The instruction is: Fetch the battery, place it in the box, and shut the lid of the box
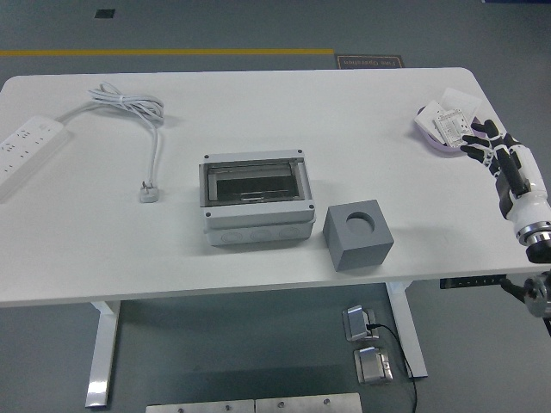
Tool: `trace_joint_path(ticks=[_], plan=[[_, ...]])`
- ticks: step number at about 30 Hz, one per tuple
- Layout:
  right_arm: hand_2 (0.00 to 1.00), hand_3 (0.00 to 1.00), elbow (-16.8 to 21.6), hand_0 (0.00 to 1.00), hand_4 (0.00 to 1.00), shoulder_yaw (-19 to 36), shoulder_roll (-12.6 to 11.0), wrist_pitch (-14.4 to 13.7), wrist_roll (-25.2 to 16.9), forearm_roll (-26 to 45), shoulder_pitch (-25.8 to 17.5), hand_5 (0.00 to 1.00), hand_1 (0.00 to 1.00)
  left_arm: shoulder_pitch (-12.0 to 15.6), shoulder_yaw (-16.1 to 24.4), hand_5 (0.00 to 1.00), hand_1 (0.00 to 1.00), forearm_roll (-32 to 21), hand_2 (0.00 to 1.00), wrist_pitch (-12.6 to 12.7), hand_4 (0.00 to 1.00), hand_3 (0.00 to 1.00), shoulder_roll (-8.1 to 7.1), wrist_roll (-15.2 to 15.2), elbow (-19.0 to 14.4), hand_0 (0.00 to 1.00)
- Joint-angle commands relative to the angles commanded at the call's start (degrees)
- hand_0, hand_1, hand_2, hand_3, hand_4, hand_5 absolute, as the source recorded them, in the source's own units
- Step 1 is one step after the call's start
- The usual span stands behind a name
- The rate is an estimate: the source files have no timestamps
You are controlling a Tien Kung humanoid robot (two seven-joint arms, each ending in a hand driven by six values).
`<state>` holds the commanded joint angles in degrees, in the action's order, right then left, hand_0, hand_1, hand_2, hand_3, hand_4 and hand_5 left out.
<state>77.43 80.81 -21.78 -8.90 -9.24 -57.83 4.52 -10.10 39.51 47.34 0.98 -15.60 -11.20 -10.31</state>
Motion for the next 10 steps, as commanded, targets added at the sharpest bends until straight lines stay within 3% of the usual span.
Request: trace_joint_path(ticks=[10], plan=[[0.680, 0.730, 0.1, 0.828, 0.923, 0.6, 0.3, -0.3, 0.5, -0.8, -0.4, 0.821, 0.671, 0.2, -0.3, 0.141, 0.704, -0.8, 0.603, 0.2, 0.585, 0.602, 0.19, 0.2, 0.0, 0.642]])
